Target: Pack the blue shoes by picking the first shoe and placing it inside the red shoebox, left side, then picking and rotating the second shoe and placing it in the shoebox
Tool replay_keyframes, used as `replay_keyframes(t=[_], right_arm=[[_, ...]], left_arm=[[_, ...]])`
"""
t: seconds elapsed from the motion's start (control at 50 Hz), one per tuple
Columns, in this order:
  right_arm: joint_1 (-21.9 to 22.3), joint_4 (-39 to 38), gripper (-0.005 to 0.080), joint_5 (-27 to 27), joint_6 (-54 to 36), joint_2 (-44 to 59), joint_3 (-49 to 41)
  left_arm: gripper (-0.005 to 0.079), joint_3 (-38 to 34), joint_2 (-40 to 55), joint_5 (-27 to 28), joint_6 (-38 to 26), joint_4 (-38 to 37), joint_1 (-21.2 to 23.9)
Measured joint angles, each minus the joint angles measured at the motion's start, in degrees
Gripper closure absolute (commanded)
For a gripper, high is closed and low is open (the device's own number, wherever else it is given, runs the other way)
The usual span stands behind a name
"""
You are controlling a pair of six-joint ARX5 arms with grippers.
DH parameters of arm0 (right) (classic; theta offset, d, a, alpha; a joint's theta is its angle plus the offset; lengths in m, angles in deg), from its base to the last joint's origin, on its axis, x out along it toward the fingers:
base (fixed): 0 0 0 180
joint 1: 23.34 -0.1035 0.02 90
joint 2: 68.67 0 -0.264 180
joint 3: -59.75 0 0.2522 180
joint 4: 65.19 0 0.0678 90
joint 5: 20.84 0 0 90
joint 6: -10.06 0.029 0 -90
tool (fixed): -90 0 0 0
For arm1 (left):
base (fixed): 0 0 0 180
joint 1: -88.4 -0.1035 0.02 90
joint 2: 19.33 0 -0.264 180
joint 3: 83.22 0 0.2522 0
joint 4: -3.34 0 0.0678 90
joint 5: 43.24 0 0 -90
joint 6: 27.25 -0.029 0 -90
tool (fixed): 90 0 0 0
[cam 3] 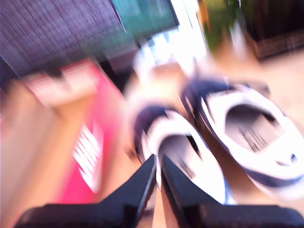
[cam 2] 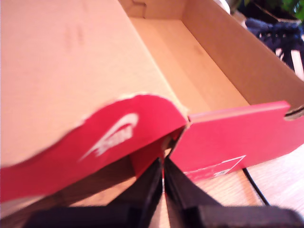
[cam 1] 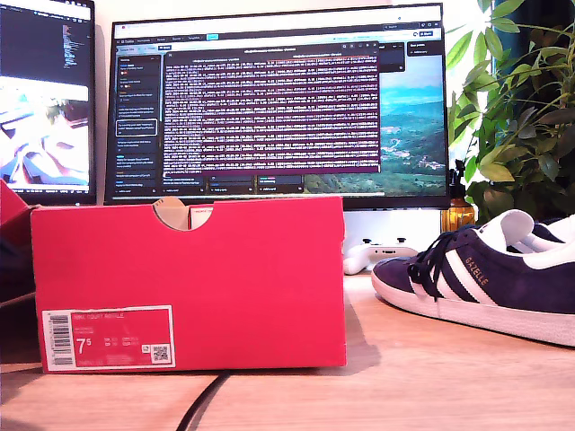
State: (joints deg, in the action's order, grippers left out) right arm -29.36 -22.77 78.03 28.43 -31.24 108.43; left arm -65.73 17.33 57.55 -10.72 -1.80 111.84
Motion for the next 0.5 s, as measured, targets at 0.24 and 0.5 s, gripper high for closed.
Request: replay_keyframes(t=[0.24,0.5], right_arm=[[-4.2,10.0,0.0691,0.0,-11.3,19.8,16.9],[-7.9,20.8,0.0413,0.0,-18.8,35.8,24.9]], left_arm=[[0.0762,-0.1,6.2,-0.3,0.0,6.9,0.9],[0.0762,-0.1,7.3,-0.3,0.5,8.3,0.9]])
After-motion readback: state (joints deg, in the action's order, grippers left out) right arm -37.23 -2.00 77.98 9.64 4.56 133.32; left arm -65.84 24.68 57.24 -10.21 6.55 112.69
